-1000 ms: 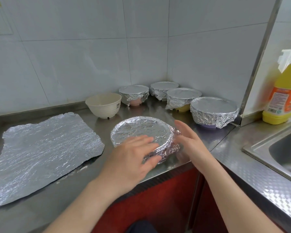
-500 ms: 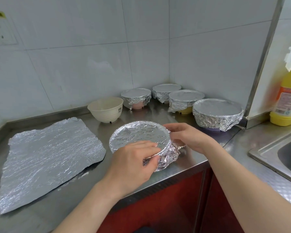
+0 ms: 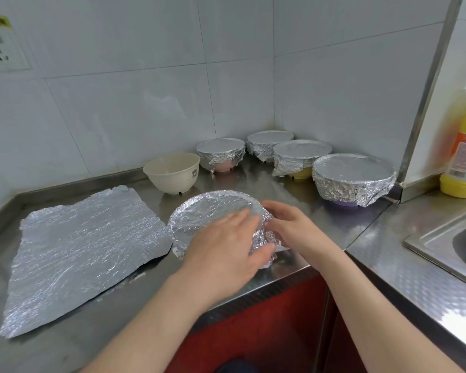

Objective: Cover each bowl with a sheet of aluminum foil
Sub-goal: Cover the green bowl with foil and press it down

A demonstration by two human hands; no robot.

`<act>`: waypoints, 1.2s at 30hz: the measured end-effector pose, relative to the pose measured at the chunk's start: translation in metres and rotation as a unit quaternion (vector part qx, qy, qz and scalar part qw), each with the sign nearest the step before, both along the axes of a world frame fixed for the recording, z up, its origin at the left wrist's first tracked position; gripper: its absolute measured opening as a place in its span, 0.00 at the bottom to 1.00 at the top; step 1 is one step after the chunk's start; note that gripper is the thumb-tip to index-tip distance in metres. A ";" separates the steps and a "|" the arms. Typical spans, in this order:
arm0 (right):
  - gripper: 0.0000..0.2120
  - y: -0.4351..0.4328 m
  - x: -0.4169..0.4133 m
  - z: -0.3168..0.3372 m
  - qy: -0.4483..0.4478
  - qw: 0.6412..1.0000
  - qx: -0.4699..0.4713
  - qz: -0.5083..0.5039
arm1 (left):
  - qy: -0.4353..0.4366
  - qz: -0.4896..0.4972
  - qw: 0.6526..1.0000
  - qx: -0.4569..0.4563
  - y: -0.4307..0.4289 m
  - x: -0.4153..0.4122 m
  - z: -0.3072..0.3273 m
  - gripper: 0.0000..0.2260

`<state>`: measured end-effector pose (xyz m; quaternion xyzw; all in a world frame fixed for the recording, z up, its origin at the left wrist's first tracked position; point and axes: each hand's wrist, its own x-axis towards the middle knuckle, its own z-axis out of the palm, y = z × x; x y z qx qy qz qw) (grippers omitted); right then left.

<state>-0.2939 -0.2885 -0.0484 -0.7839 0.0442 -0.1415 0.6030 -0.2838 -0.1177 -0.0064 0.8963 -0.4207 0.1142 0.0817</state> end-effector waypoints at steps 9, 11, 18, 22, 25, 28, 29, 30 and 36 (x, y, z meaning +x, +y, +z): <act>0.14 0.026 -0.001 -0.013 -0.061 0.992 -0.028 -0.105 | -0.026 -0.021 0.999 -0.020 -0.008 0.015 -0.012 0.20; 0.13 0.036 -0.002 -0.015 -0.061 0.989 0.007 -0.138 | -0.046 -0.040 0.998 -0.009 -0.007 0.018 -0.013 0.22; 0.21 0.069 -0.007 -0.010 -0.057 0.958 0.229 -0.164 | -0.064 -0.084 0.994 0.019 -0.008 0.028 -0.018 0.27; 0.24 0.072 -0.012 -0.011 -0.038 0.945 0.299 -0.127 | 0.005 -0.121 0.992 -0.032 -0.005 0.026 -0.007 0.26; 0.22 0.060 -0.013 -0.007 -0.026 0.945 0.291 -0.146 | 0.061 -0.080 0.986 -0.131 0.007 0.040 0.015 0.24; 0.25 0.049 -0.009 0.002 0.023 0.953 0.249 -0.173 | 0.076 0.050 0.986 -0.142 0.027 0.074 0.027 0.16; 0.26 0.048 -0.006 0.007 0.036 0.958 0.224 -0.173 | 0.095 0.082 0.984 -0.126 0.031 0.085 0.026 0.13; 0.26 0.045 -0.003 0.008 0.040 0.965 0.200 -0.163 | 0.131 0.106 0.979 -0.118 0.034 0.091 0.022 0.10; 0.22 0.065 0.020 0.009 0.026 0.947 0.188 -0.260 | 0.231 0.141 0.938 -0.217 0.023 0.087 0.002 0.16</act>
